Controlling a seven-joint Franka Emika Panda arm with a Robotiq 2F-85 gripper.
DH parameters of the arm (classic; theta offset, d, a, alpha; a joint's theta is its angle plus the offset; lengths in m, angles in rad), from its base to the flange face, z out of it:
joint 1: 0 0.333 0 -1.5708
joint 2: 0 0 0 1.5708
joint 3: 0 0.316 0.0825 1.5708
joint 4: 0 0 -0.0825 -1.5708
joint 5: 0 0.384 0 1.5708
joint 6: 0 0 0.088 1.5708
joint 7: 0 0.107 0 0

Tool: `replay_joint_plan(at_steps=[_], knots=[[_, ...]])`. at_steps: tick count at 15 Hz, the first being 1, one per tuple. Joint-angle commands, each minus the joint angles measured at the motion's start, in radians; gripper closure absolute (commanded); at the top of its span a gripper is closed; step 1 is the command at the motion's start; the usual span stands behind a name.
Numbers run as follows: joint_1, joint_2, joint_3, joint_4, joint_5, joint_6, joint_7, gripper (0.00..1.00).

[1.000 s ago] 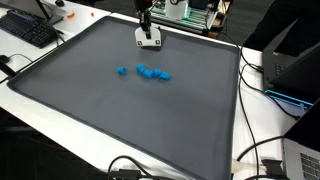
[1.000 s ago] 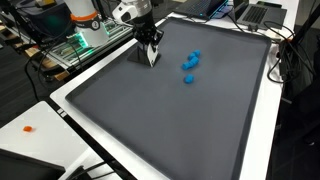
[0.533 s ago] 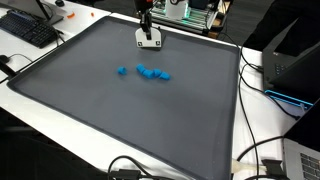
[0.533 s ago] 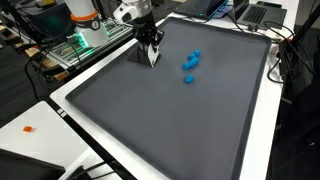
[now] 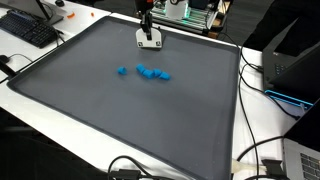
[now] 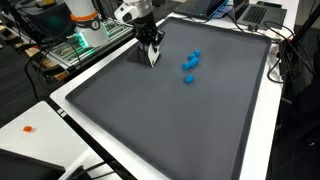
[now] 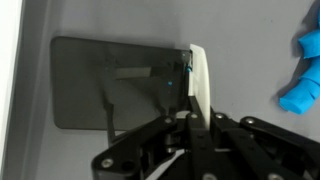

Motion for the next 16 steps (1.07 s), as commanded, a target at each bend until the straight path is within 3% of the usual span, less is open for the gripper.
replay_joint_plan(at_steps=[1,10,16], knots=[[0.001,-0.022,-0.002,-0.027,-0.034,0.014,0.046,0.99],[-0.003,-0.089,0.000,-0.054,-0.040,-0.003,0.057,0.99],[0.001,-0.053,-0.001,-0.036,-0.023,-0.006,0.039,0.99]])
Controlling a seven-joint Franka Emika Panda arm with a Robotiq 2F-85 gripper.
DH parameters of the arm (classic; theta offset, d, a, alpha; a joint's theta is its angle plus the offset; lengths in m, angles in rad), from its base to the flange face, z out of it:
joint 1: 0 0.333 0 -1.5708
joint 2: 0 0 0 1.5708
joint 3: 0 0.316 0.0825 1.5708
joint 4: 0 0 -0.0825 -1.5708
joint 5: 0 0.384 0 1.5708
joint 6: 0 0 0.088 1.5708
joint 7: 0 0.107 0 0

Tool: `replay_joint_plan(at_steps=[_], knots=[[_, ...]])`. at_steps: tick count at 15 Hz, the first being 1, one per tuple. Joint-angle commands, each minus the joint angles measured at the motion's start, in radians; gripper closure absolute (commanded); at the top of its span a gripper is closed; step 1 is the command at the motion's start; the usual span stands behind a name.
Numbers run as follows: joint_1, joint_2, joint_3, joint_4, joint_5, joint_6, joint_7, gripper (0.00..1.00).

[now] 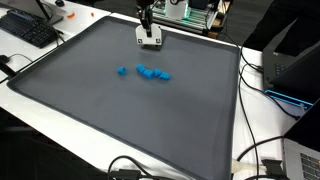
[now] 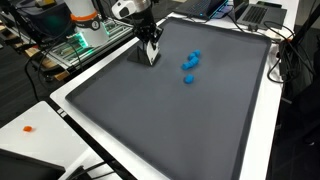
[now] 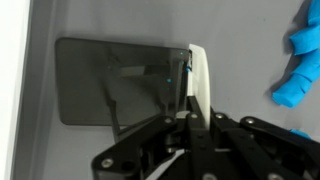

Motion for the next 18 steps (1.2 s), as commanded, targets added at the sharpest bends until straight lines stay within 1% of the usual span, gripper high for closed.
replay_joint_plan(at_steps=[1,6,13,18], knots=[[0.000,0.015,0.000,0.000,-0.008,-0.005,0.012,0.99],[0.002,0.031,-0.001,-0.002,-0.001,0.005,0.009,0.99],[0.009,0.054,0.003,-0.010,0.004,0.051,0.007,0.99],[0.009,0.057,0.002,-0.007,0.022,0.053,0.002,0.99]])
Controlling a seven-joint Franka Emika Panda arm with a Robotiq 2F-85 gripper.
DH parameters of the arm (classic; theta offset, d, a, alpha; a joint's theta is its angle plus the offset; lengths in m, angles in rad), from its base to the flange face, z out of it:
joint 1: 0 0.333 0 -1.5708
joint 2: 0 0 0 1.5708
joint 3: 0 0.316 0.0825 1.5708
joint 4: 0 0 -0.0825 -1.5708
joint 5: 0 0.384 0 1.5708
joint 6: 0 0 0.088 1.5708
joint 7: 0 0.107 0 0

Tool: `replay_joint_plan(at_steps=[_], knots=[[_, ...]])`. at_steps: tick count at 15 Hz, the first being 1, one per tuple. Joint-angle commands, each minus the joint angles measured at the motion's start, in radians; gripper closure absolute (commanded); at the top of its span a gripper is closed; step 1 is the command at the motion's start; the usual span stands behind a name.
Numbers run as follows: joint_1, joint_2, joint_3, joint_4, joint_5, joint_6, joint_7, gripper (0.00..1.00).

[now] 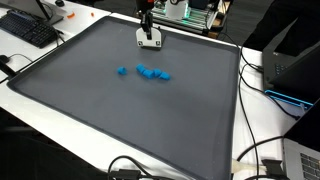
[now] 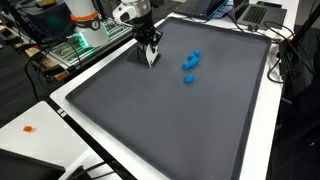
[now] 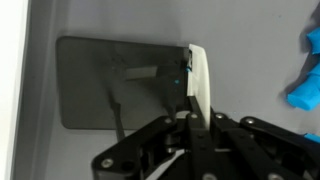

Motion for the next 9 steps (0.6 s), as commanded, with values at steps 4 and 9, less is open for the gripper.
replay_joint_plan(at_steps=[4,9], knots=[[0.014,0.027,0.001,-0.001,0.064,0.022,-0.012,0.99],[0.014,0.040,0.001,0.004,0.082,0.009,-0.021,0.99]])
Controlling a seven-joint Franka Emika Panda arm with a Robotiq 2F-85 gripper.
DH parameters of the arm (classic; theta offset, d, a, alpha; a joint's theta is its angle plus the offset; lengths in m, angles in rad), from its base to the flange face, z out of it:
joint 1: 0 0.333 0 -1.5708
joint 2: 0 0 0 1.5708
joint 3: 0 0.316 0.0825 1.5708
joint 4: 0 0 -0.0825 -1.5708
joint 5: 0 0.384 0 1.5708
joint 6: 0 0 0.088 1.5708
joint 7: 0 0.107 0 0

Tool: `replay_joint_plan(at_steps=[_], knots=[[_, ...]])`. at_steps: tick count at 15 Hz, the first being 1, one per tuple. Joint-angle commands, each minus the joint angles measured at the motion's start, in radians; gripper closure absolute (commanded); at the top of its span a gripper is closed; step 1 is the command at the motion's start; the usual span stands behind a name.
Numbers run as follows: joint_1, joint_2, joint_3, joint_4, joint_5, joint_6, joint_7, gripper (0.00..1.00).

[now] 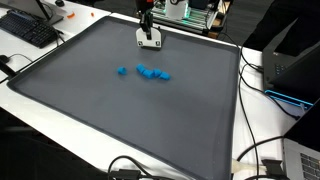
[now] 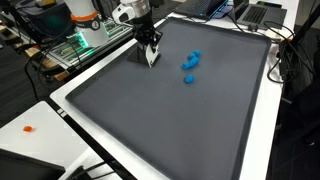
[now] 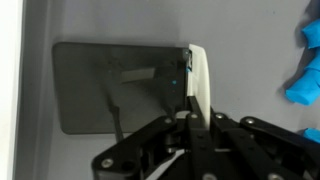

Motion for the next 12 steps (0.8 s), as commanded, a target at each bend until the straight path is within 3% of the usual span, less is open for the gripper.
replay_joint_plan(at_steps=[1,8,9,10,12], knots=[[0.012,0.040,0.001,0.002,0.022,0.003,-0.015,0.99],[0.013,0.045,0.004,0.008,0.002,0.002,-0.002,0.99],[0.014,0.041,0.003,0.009,0.013,-0.001,-0.016,0.71],[0.012,0.038,0.002,0.007,0.003,-0.001,-0.010,0.71],[0.013,0.046,0.003,0.006,-0.004,-0.005,-0.007,0.57]])
